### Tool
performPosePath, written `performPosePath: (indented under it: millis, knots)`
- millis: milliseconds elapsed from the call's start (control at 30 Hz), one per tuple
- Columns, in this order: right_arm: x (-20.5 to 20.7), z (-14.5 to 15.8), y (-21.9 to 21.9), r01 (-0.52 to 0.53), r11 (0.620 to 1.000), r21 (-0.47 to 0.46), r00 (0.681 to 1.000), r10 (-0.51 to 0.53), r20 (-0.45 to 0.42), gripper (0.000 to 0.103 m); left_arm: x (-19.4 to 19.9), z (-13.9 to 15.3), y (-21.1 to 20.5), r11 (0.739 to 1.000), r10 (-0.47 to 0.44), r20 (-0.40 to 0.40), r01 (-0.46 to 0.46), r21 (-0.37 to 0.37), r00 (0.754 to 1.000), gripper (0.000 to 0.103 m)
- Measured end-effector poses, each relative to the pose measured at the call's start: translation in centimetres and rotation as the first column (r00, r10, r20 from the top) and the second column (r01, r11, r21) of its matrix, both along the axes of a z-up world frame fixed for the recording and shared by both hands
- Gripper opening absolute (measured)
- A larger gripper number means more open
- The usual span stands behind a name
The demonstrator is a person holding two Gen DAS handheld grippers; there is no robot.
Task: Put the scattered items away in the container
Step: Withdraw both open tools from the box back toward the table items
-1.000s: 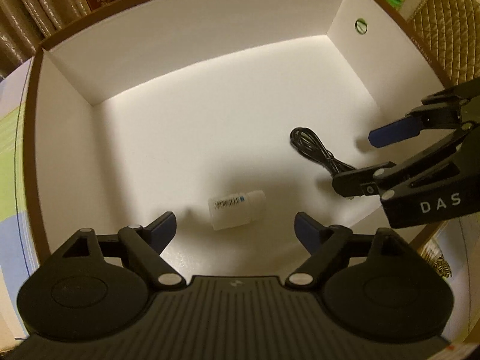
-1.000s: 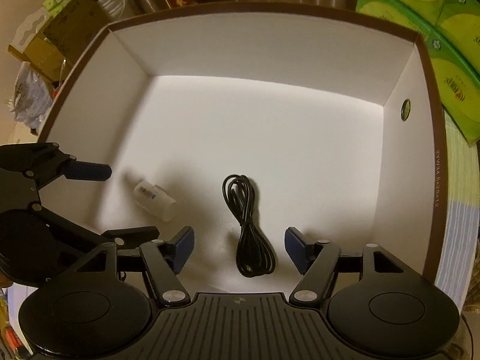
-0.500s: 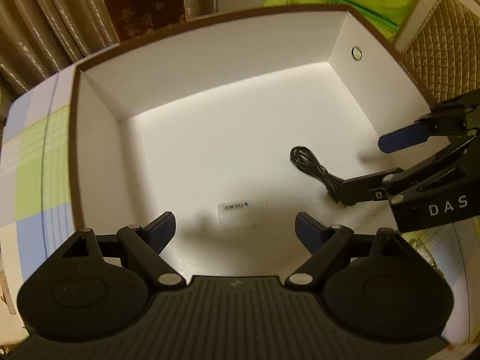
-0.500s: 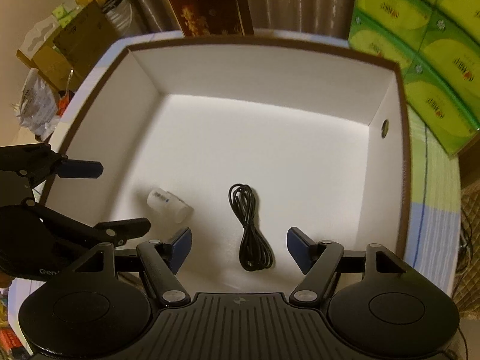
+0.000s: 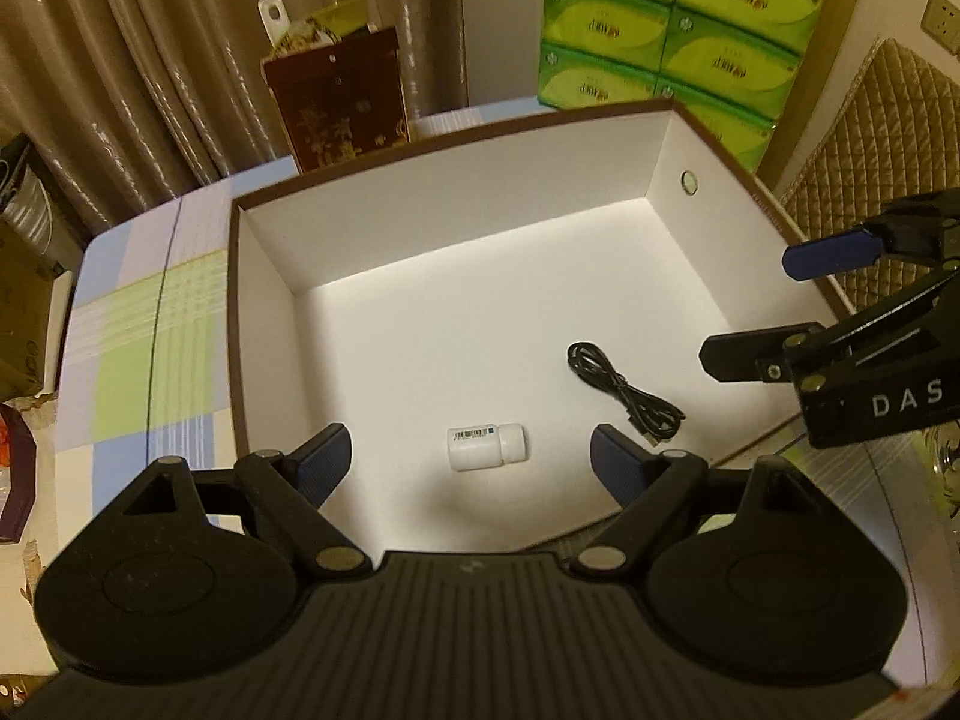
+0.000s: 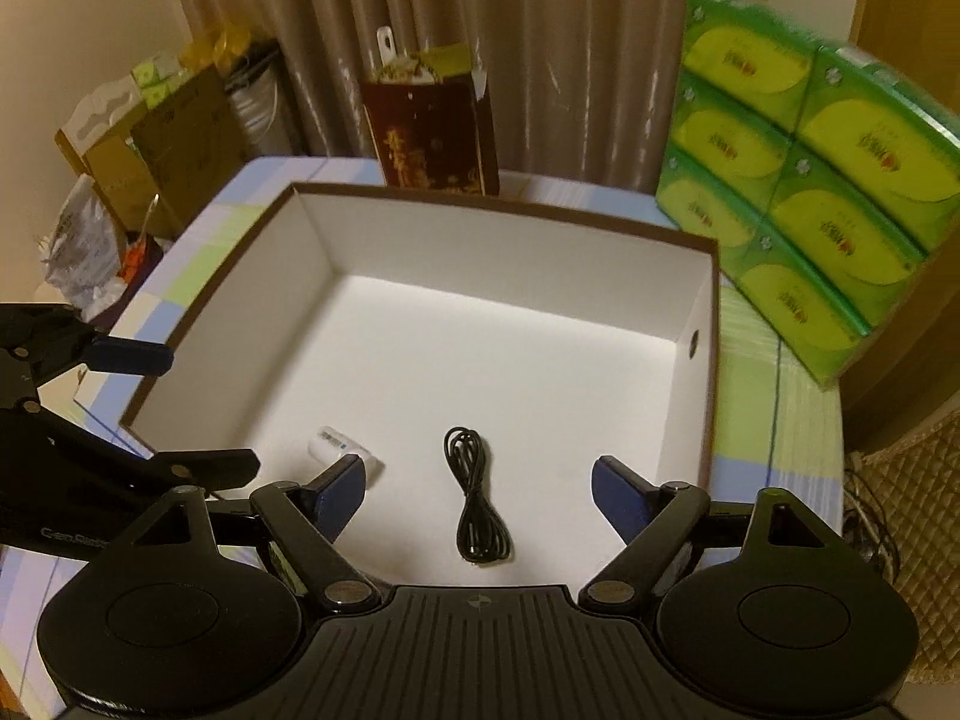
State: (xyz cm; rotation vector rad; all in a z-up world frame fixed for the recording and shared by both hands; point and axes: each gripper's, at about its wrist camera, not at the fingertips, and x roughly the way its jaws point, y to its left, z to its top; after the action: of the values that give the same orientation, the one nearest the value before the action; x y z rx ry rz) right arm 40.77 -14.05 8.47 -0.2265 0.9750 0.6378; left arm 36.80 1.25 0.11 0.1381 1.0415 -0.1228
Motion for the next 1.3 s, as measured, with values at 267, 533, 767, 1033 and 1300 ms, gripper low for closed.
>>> performPosePath:
  millis: [267,533,767,1033,1300]
  knots:
    - [-3.5,2.6,-1.5,-0.009,0.996,0.083,0.992,-0.002,0.123,0.082,-2.8,2.6,-0.4,1.000,0.022,0.060,-0.023,0.010,0.998,0.084]
    - [-7.1,4.3,-3.7,0.002,0.986,0.165,0.966,-0.044,0.256,0.088,-6.7,5.4,-0.8,0.999,0.039,0.149,-0.038,-0.005,0.988,0.084]
    - [-9.6,4.1,-6.6,0.013,0.987,0.160,0.955,-0.060,0.290,0.089,-10.5,6.7,0.3,0.996,0.086,0.212,-0.078,-0.045,0.973,0.084]
    - [-12.5,1.1,-8.8,0.007,0.993,0.115,0.968,-0.035,0.247,0.089,-14.9,5.7,2.6,0.986,0.163,0.220,-0.155,-0.053,0.962,0.085]
    - [-14.9,-2.6,-10.1,-0.015,0.996,0.086,0.984,-0.001,0.179,0.088,-18.8,2.8,4.6,0.972,0.237,0.181,-0.231,-0.053,0.955,0.085]
